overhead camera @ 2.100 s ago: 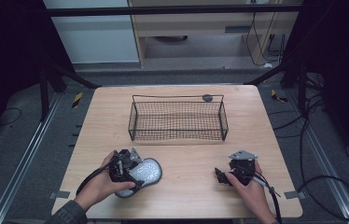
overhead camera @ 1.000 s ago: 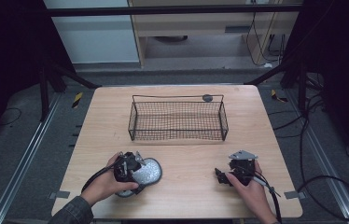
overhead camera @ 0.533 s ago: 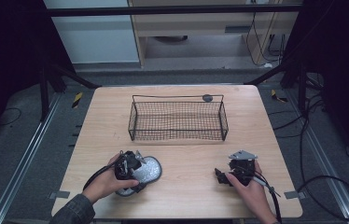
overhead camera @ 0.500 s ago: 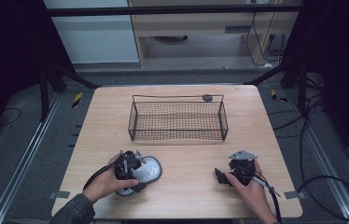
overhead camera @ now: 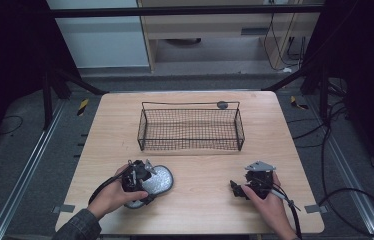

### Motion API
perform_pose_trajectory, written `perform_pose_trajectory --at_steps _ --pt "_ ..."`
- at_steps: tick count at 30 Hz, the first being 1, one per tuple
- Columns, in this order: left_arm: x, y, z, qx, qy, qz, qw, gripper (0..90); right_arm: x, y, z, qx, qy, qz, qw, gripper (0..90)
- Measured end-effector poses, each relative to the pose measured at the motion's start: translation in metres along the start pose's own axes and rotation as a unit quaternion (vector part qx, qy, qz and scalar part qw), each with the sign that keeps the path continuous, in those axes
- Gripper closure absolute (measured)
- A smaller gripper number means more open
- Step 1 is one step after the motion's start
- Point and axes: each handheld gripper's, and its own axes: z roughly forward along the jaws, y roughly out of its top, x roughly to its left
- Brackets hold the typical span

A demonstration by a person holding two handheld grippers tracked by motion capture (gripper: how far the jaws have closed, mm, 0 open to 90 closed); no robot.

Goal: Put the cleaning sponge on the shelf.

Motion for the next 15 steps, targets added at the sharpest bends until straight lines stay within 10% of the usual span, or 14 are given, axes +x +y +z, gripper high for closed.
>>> perform_pose_trajectory --at_steps 15 --pt "0.008 0.009 -0.034 -0.03 0.045 0.032 0.998 7.9 0.001 -0.001 0.0 -0.003 0.0 0.001 1.0 0.3"
